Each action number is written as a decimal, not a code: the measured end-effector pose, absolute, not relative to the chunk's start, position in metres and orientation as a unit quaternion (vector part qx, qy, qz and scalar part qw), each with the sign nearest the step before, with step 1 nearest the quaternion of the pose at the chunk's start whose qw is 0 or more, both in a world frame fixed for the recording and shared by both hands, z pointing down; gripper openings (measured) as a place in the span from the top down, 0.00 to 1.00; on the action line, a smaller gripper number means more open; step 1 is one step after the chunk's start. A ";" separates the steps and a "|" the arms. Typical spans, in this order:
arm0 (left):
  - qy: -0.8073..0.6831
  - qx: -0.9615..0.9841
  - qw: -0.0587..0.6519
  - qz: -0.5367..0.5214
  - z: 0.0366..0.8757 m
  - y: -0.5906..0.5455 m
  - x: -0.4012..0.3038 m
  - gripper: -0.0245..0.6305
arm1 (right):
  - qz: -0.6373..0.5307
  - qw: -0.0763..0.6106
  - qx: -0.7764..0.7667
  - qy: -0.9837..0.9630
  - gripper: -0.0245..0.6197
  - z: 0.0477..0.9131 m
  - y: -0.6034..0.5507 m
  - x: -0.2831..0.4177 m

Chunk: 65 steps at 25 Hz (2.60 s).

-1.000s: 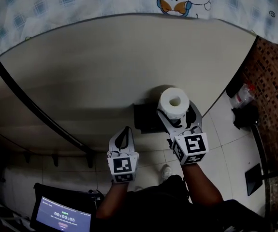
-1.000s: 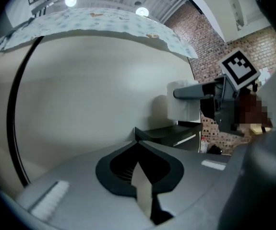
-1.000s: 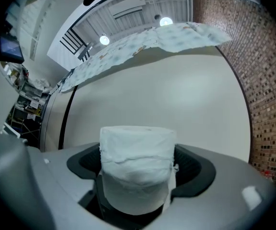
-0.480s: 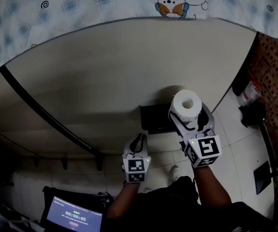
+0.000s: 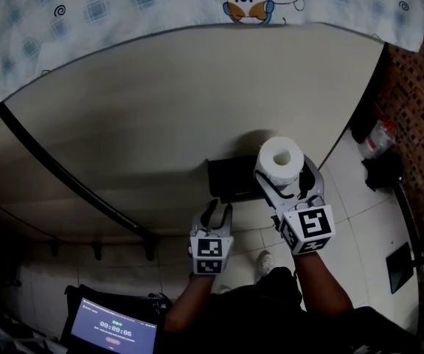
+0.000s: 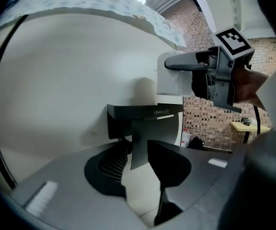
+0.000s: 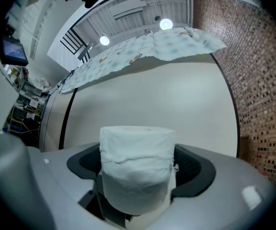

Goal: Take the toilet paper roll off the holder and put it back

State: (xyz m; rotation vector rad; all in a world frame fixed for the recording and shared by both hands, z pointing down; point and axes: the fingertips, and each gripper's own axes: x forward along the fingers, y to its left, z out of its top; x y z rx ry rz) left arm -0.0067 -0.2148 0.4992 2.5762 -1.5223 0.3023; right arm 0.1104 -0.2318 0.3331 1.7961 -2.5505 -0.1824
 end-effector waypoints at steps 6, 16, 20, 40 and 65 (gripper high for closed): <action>-0.506 0.854 0.074 0.097 0.497 -0.221 0.002 0.73 | -0.058 0.015 0.581 -0.811 0.29 0.334 -0.227 0.125; -0.495 0.858 0.099 0.090 0.490 -0.206 0.004 0.76 | -0.045 0.014 0.596 -0.802 0.29 0.340 -0.214 0.144; -0.484 0.863 0.113 0.091 0.487 -0.198 0.004 0.76 | -0.041 0.012 0.598 -0.800 0.29 0.344 -0.205 0.146; -0.386 0.885 0.250 0.075 0.469 -0.196 0.007 0.79 | 0.173 -0.149 0.607 -0.761 0.29 0.448 -0.214 0.231; -0.374 0.883 0.279 0.053 0.468 -0.196 0.007 0.81 | 0.370 -0.430 0.403 -0.718 0.30 0.491 -0.266 0.183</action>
